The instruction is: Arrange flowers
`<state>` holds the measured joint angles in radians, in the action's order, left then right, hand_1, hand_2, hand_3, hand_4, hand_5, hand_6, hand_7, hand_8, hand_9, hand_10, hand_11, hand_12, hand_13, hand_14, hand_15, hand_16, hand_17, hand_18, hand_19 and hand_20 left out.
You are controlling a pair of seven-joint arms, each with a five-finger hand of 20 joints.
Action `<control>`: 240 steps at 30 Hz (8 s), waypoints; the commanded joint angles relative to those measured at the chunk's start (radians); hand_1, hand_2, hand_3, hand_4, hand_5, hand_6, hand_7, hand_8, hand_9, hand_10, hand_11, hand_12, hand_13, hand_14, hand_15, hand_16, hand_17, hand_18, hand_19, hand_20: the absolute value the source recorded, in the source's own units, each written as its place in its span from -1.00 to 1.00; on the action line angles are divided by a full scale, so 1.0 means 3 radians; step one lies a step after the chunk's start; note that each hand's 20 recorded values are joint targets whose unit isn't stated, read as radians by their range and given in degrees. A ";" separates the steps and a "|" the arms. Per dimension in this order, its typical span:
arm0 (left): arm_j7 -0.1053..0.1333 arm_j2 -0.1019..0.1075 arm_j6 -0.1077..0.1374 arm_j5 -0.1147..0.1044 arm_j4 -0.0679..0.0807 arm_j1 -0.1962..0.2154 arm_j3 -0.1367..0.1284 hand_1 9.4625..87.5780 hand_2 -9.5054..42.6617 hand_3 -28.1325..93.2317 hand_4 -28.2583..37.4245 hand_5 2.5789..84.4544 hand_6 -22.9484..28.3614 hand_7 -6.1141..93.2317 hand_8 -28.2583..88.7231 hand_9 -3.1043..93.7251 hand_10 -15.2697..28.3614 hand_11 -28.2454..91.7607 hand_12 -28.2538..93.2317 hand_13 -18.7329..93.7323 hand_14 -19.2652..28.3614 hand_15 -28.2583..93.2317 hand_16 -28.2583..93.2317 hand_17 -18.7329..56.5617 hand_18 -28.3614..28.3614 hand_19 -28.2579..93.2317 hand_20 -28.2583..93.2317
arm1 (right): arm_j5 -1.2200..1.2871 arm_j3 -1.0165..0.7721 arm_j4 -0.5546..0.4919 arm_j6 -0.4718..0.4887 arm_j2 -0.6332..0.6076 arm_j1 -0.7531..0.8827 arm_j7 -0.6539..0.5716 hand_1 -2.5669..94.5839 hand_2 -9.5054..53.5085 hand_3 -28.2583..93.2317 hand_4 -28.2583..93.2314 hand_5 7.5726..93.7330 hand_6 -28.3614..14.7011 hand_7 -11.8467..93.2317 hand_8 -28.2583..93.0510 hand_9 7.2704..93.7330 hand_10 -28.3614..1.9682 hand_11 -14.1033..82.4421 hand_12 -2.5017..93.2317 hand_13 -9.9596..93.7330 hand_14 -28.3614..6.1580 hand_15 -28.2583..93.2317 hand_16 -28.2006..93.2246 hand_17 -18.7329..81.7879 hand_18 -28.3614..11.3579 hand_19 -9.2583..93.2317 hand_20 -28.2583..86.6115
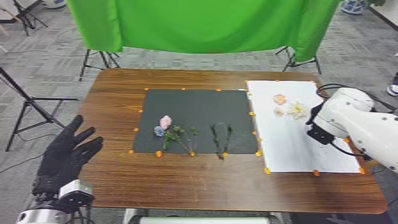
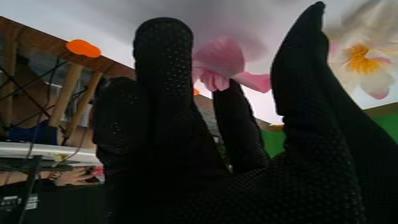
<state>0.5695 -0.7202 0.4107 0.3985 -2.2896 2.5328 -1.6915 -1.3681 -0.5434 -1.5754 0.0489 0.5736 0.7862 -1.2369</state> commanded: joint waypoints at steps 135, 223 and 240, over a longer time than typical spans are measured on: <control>-0.0924 -0.0664 -0.0436 0.0638 0.0032 -0.0336 -0.0188 -0.46 -0.39 0.51 -0.73 -0.33 0.16 -0.73 -0.64 -0.41 0.54 -0.14 -0.34 -0.31 0.97 0.41 -0.74 -0.66 1.00 0.42 -0.66 | -0.1472 0.1717 -0.0504 -0.0108 0.2171 -0.0746 0.0524 0.01 -1.00 0.70 -0.94 0.35 0.08 -0.44 -0.70 0.57 -0.19 -0.20 -0.57 0.73 0.19 0.46 -0.30 0.52 -0.20 1.00 -0.13; -0.0420 -0.0439 -0.0322 0.0380 0.0005 -0.0093 -0.0211 -0.56 -0.40 0.46 -0.85 -0.31 0.16 -0.75 -0.63 -0.37 0.55 -0.14 -0.33 -0.30 0.97 0.39 -0.72 -0.67 1.00 0.37 -0.54 | -0.0462 0.0965 -0.0102 -0.0143 0.0386 -0.0563 0.0569 -0.17 -0.82 0.75 -0.93 0.10 0.18 -0.47 -0.71 0.29 -0.26 -0.31 -0.63 0.56 0.02 0.52 -0.34 0.36 -0.30 1.00 -0.23; -0.0513 -0.0525 -0.0368 0.0451 0.0014 -0.0140 -0.0200 -0.55 -0.40 0.47 -0.83 -0.31 0.16 -0.75 -0.63 -0.37 0.55 -0.13 -0.33 -0.30 0.97 0.39 -0.72 -0.67 1.00 0.37 -0.53 | -0.0535 0.1024 -0.0029 -0.0127 0.0497 -0.0579 0.0557 -0.08 -0.84 0.72 -0.95 0.13 0.27 -0.45 -0.71 0.36 -0.10 -0.33 -0.64 0.61 0.09 0.50 -0.35 0.37 -0.30 1.00 -0.29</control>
<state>0.4318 -0.8587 0.3145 0.5219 -2.2865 2.4919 -1.7507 -1.5118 -0.2254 -1.5904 0.0001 0.7066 0.6014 -1.0663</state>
